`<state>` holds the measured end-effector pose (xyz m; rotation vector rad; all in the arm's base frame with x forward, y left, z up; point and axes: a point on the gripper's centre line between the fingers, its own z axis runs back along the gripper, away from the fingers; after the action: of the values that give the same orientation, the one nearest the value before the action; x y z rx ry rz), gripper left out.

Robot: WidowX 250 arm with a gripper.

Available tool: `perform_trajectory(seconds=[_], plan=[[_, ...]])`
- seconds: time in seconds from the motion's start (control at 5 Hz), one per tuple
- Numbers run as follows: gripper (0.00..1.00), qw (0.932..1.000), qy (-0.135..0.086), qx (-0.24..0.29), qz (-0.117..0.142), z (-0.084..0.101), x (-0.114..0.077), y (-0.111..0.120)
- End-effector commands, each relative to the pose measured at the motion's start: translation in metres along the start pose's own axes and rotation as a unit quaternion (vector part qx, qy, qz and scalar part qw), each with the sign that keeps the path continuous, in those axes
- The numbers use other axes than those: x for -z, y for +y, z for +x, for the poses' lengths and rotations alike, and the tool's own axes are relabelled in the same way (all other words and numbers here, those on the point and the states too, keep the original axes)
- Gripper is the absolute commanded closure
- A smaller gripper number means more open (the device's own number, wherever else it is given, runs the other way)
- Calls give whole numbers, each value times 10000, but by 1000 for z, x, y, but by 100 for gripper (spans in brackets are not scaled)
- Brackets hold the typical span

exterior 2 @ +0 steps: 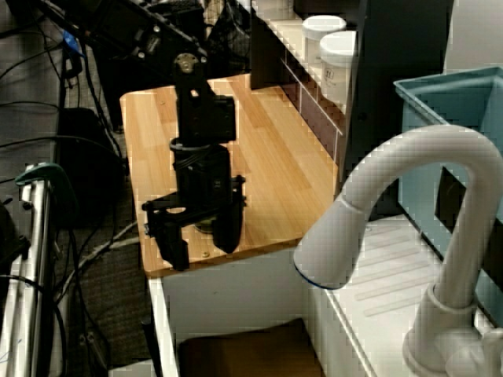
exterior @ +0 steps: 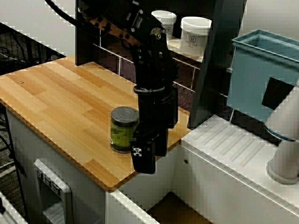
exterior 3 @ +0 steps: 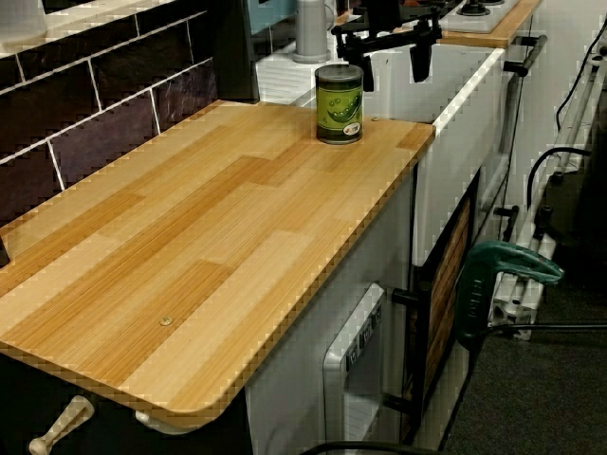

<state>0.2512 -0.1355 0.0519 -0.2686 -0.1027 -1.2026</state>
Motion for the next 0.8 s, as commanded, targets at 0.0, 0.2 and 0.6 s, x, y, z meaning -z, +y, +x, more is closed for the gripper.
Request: perform_trajectory(seconds=[0.0,0.2,0.6], plan=[[0,9988,-81,356,326,-2,-13,20],[0,9982,-42,422,419,-9,-19,25],[0,9986,48,396,348,-30,-25,32]])
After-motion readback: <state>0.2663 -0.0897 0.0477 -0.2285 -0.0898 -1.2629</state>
